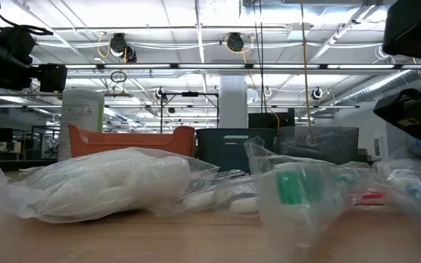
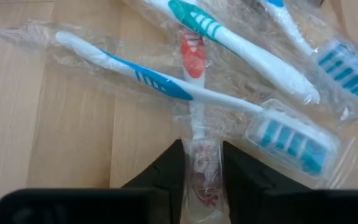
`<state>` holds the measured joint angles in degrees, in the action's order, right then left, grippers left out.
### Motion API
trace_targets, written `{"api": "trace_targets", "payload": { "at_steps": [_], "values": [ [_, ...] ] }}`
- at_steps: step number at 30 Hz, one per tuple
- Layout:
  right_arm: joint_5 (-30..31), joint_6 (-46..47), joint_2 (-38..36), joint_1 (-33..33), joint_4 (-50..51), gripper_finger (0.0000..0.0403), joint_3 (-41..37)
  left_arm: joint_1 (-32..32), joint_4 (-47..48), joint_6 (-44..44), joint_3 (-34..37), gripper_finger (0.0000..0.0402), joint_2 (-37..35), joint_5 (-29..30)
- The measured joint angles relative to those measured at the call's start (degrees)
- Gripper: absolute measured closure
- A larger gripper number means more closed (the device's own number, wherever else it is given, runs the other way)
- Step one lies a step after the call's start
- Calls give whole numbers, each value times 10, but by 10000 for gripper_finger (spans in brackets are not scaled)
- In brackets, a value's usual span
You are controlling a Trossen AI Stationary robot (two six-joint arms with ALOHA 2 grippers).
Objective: Pick & Place Travel size toiletries
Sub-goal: Put the red toothbrush into the dark green bin
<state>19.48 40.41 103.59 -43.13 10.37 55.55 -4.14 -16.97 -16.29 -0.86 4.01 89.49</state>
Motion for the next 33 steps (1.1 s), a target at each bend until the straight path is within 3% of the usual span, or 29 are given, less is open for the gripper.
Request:
{"api": "trace_targets", "payload": {
  "at_steps": [10,24,33],
  "values": [
    [-5,-15,-13,0,8,341,-1,0,0,0,0,117,0,0],
    [-1,-30,-94,-1,22,342,-1,0,0,0,0,117,0,0],
    [79,-40,-109,1,45,342,-1,0,0,0,0,117,0,0]
  ]
}}
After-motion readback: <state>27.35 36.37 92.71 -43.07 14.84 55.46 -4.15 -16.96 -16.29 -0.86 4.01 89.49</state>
